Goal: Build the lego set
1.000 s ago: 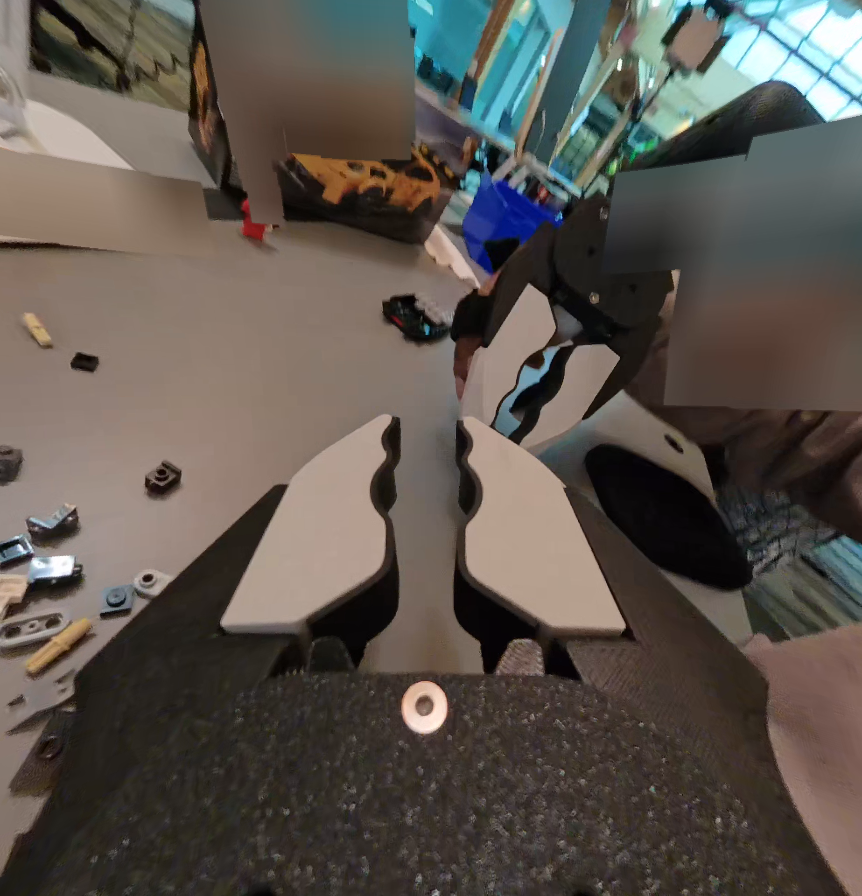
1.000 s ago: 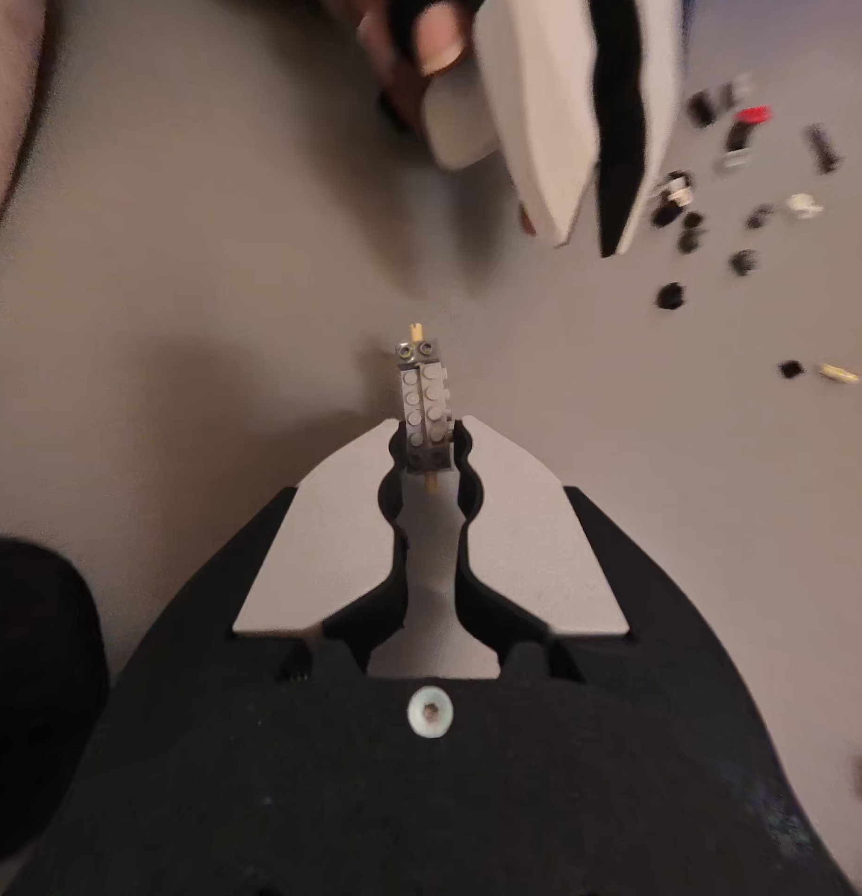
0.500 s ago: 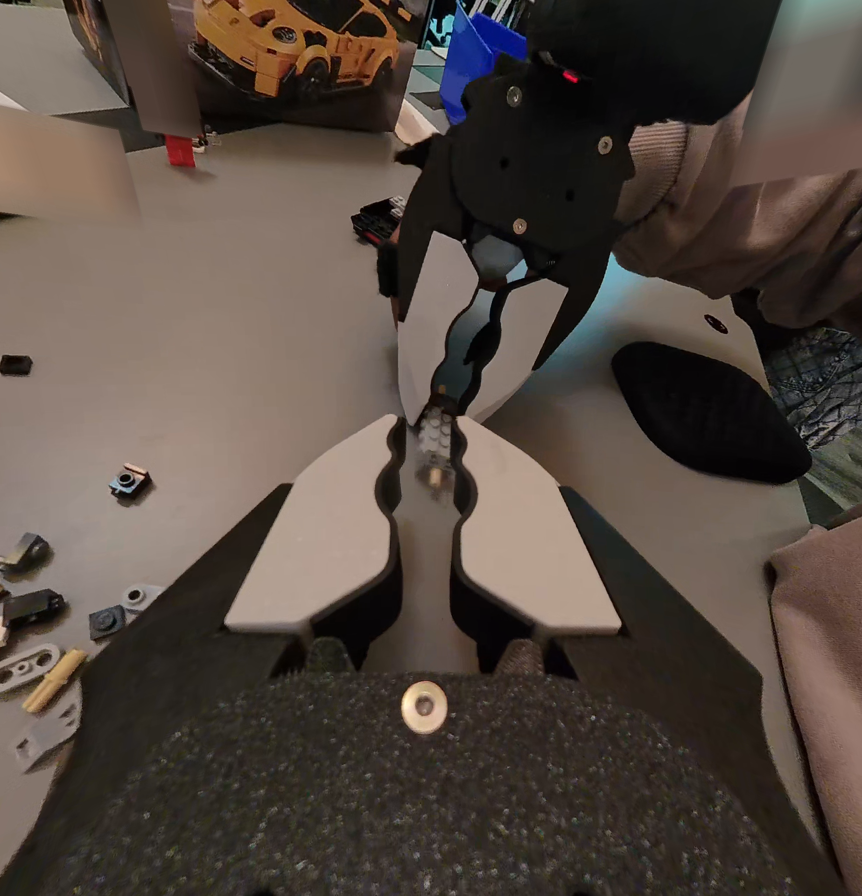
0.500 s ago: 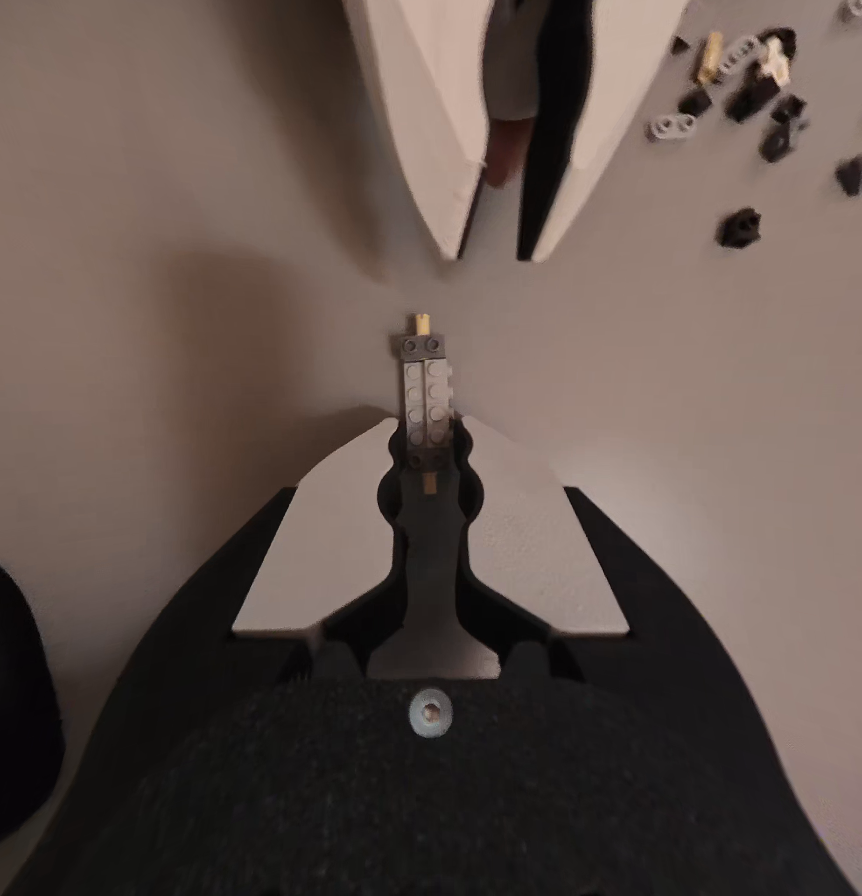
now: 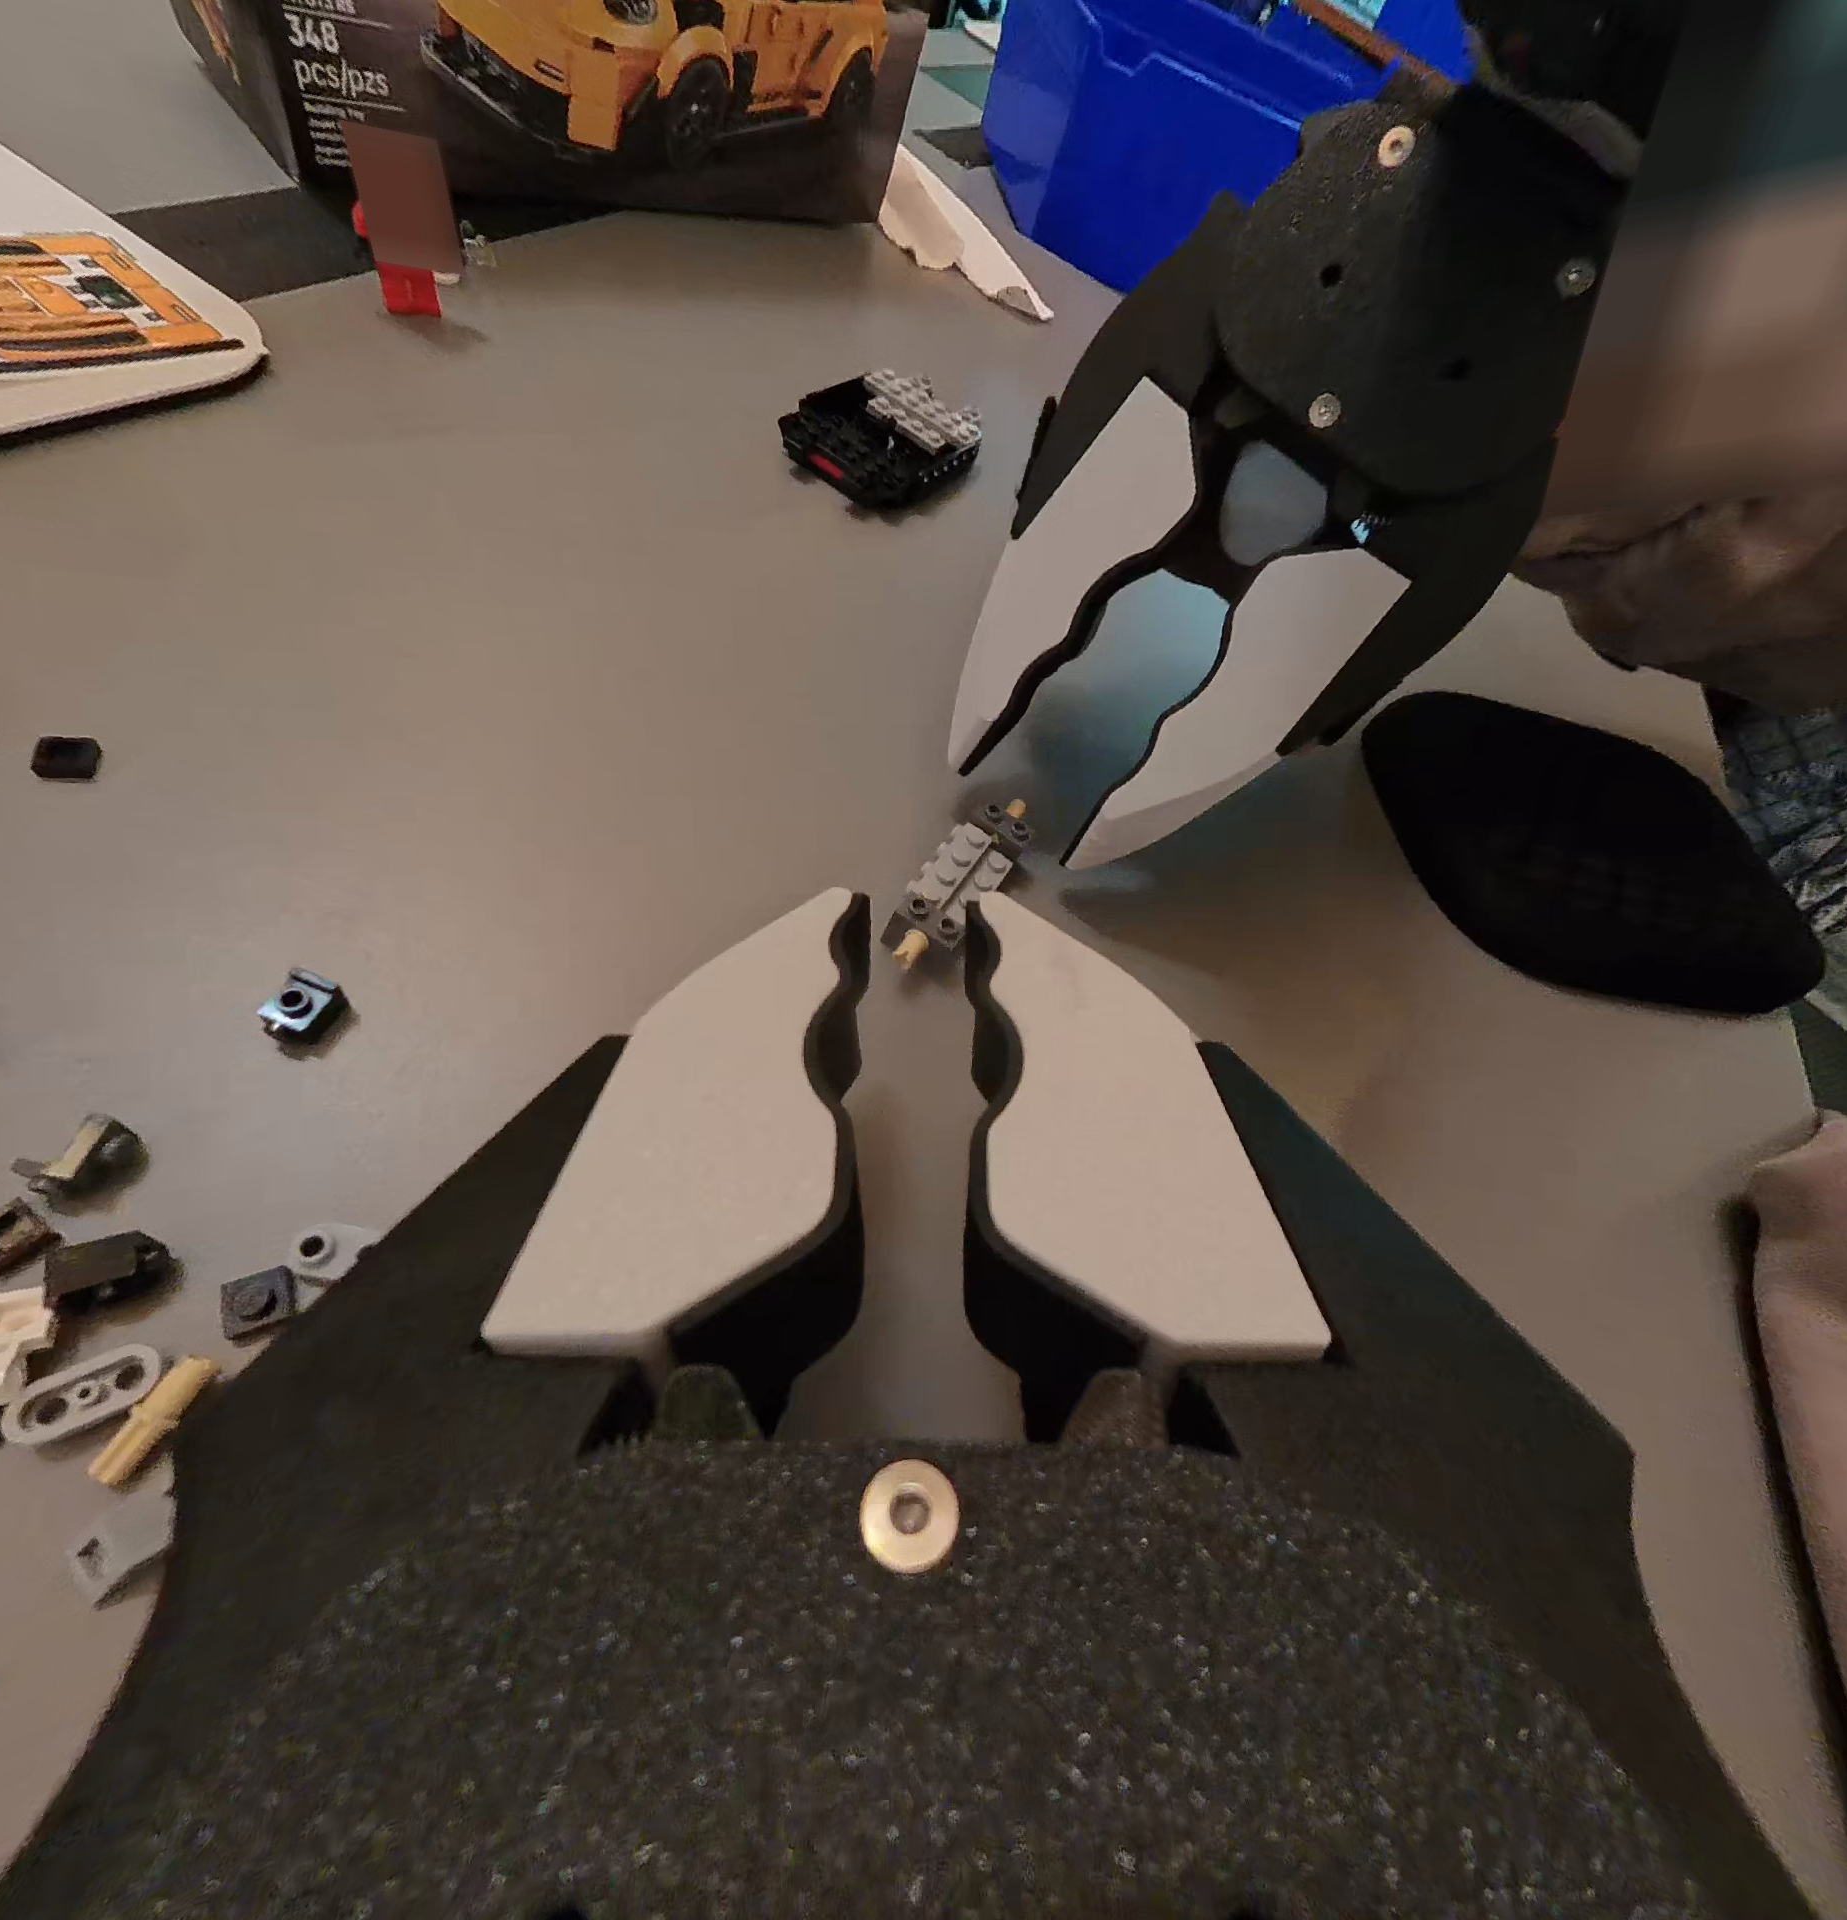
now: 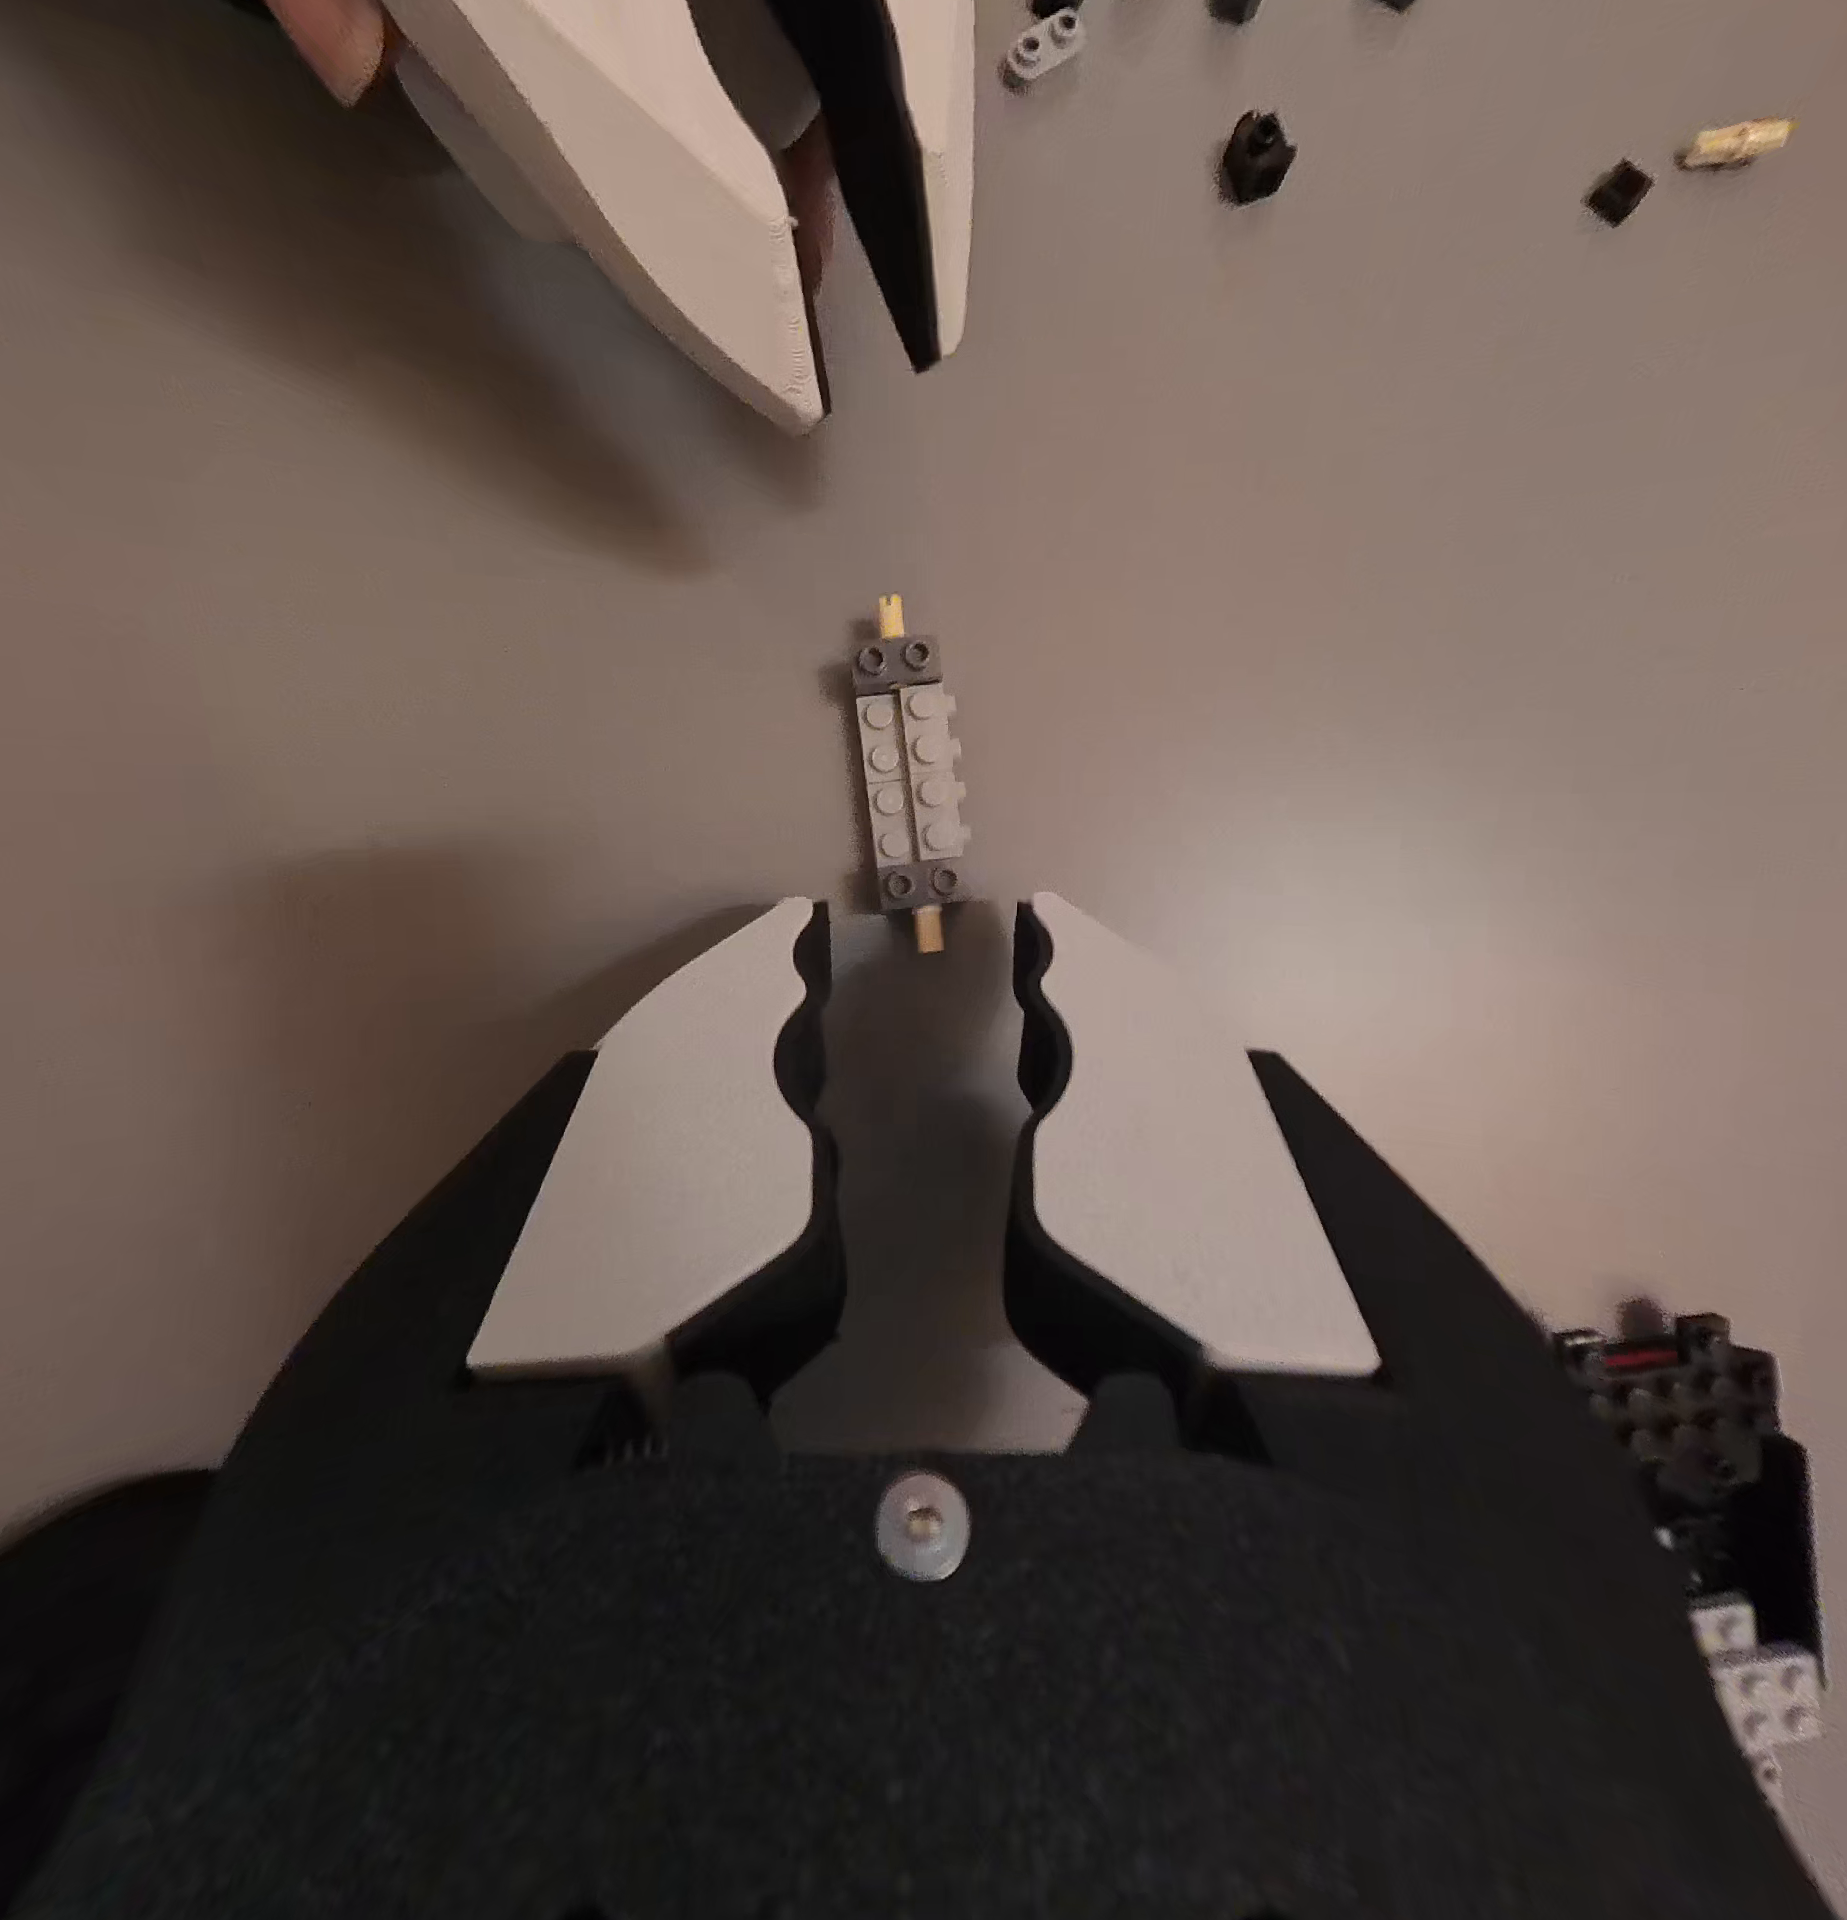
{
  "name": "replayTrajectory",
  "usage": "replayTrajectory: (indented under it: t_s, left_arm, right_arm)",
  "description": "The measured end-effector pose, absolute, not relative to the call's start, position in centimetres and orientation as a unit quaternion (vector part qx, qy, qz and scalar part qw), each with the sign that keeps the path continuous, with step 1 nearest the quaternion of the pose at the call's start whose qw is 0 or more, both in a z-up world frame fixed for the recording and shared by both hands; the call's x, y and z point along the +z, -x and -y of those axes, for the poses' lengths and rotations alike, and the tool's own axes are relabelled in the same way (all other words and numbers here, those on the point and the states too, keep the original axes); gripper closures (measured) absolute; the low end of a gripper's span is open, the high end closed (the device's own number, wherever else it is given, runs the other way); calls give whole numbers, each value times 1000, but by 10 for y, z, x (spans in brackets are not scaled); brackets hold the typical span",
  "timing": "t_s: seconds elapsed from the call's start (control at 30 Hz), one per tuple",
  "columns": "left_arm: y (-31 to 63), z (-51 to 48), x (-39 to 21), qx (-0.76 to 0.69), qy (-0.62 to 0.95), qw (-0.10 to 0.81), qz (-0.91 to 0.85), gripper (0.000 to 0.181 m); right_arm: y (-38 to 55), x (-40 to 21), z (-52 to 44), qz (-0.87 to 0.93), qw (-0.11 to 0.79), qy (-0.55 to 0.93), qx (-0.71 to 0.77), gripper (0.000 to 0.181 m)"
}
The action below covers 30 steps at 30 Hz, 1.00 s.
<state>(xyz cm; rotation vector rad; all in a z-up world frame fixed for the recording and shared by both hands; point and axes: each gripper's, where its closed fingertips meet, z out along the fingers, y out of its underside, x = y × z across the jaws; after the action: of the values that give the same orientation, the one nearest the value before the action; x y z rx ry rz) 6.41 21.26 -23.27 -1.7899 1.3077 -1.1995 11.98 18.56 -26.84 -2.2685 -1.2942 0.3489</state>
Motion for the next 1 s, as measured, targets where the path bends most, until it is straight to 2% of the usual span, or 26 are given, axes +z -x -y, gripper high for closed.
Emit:
replayTrajectory:
  t_s: [0.23,0.43,0.87,1.0]
  left_arm:
    - [-78,-211,-264,-338,683,275,-586,163]
    - [-84,-193,-266,-327,658,264,-625,164]
    - [-88,-150,-244,-407,613,247,-631,163]
    - [-75,-167,-257,-392,650,226,-611,163]
  right_arm:
    - [-123,-273,-189,535,233,805,105,162]
    - [-126,-276,-197,577,207,783,106,166]
    - [-123,-261,-225,554,271,777,124,164]
    - [-122,-258,-197,537,266,779,182,152]
